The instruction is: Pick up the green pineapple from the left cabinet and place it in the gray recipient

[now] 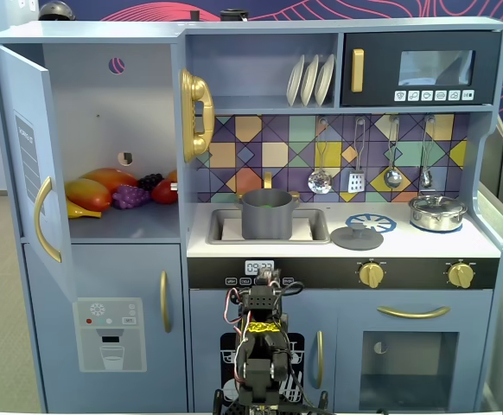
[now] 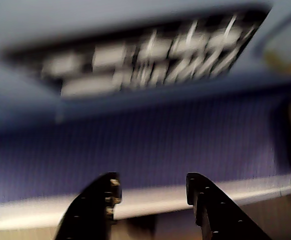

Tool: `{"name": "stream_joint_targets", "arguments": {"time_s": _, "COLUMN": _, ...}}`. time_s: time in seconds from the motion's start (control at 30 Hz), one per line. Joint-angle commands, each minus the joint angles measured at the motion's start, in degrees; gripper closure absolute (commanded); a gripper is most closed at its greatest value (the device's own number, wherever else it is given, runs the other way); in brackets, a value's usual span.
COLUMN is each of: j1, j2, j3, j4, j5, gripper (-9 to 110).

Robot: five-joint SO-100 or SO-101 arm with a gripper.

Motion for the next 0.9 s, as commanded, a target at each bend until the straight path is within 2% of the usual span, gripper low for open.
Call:
{"name": "stream_joint_targets", "arguments": {"time_s": 0.0, "j1": -2.0, "j2": 0.5, "j3": -0.4, "j4": 13.4, "j5": -2.1, "gripper": 101}}
{"name": "stream_joint_targets", "arguments": {"time_s": 0.07, "j1": -2.7, "j2": 0.5, "j3": -0.4, "j4": 15.9, "j5": -4.3, "gripper": 101}}
{"name": "stream_joint_targets", "arguments": {"time_s": 0.2, "j1": -2.6, "j2": 0.5, "j3": -0.4, "j4": 17.6, "j5": -1.5, "gripper": 101}}
{"name": "stream_joint_targets", "arguments": {"time_s": 0.37, "j1": -0.5, "j2": 0.5, "j3": -0.4, "j4": 17.7, "j5": -0.7, "gripper": 96}}
{"name": "stream_joint_targets", "arguments": {"time_s": 0.87, "j1": 1.9, "j2": 0.5, "j3": -0.4, "j4": 17.7, "j5": -0.7, "gripper": 96}}
